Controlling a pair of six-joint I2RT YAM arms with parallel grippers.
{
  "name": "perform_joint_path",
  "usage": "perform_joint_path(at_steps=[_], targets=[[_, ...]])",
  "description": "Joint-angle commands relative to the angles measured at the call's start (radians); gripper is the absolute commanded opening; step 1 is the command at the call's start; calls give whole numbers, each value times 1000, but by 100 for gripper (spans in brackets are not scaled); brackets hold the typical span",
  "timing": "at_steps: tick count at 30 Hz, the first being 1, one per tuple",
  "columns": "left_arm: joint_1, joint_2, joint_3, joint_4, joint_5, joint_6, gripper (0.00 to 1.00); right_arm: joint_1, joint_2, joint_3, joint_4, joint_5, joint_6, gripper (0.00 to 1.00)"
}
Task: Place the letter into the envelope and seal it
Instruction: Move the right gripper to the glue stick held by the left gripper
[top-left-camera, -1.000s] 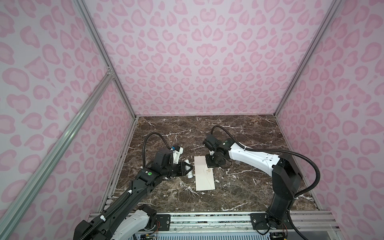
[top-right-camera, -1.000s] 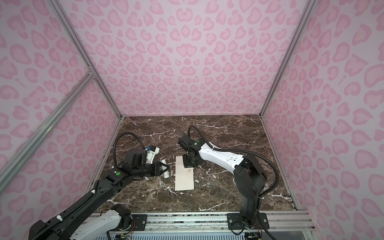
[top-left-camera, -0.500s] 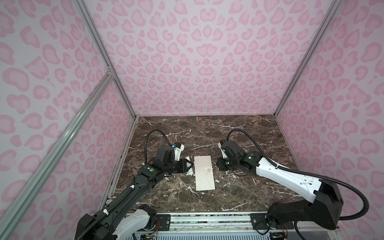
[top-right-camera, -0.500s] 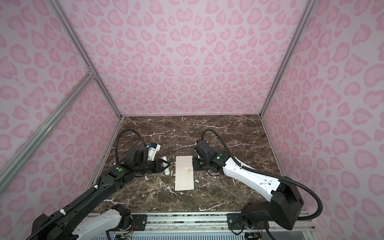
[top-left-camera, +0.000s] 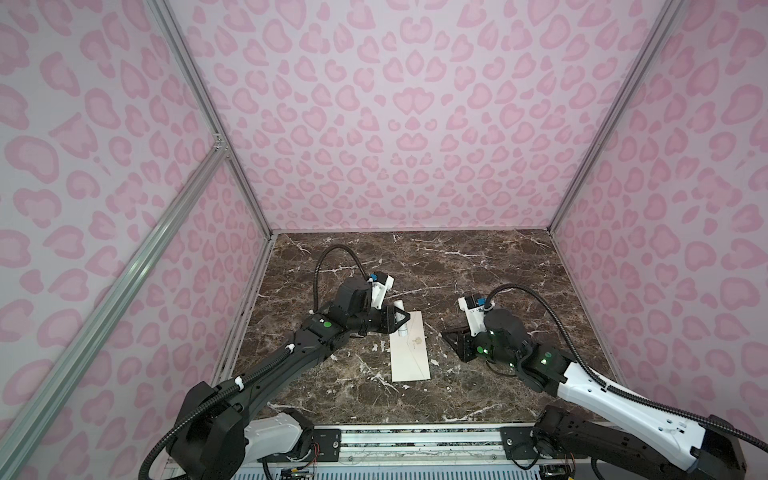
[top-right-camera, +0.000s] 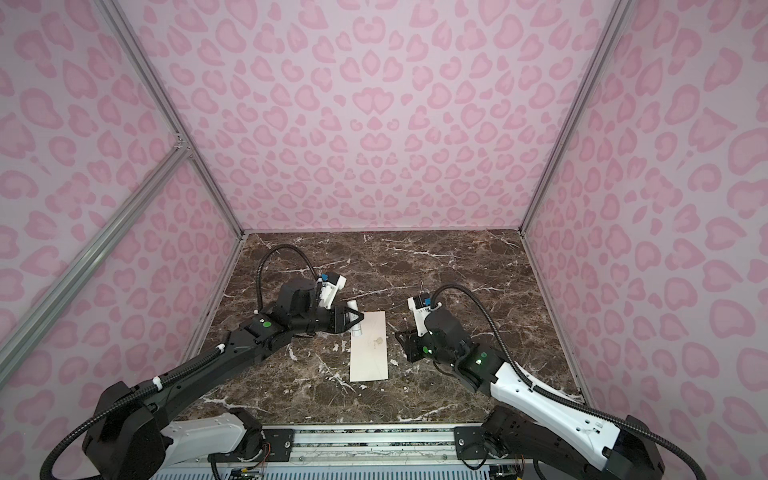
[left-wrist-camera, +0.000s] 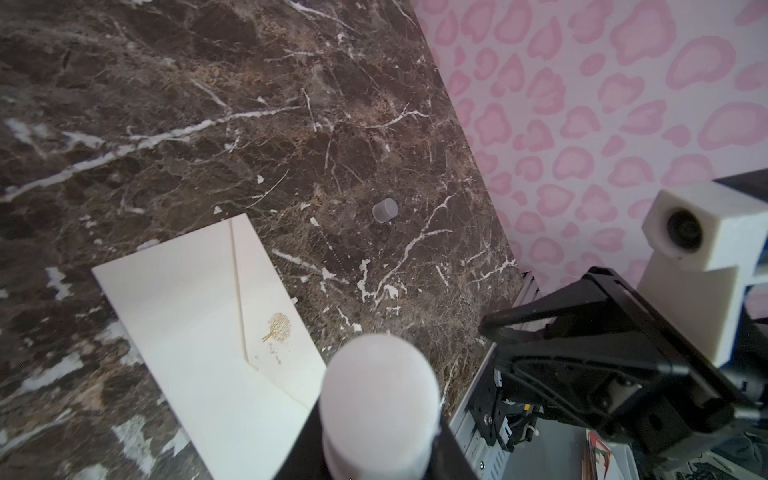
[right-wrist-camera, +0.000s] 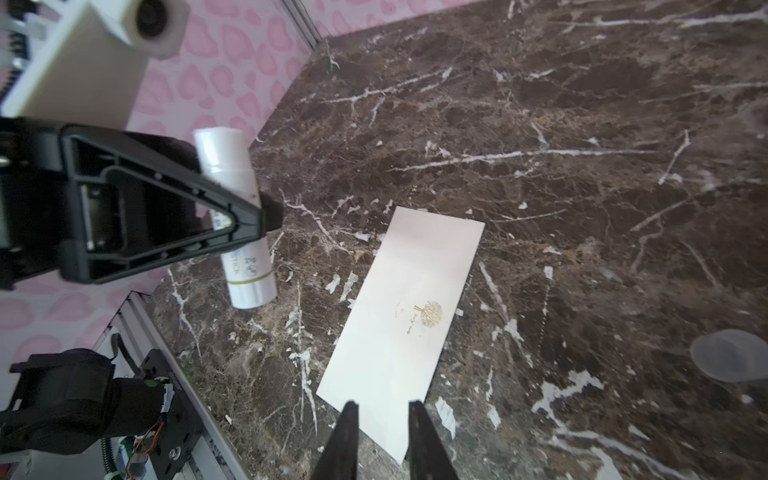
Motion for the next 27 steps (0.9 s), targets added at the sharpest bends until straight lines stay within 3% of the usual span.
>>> perform_joint_path(at_steps=[1,4,10,18,27], targets=[[-4,13,19,194,80,55,8,0,-88,-121,328,-48,-24,33],[-4,15,32,250,149,95,8,0,-130,-163,404,-62,-69,42],[-5,20,52,349,242,148,8,-1,-71,-153,481,-170,-130,54],[-5,29,50,438,356,151,8,1,10,-114,578,-254,-190,59],[-7,23,37,483,430,130,8,-2,68,-97,656,-283,-215,59]])
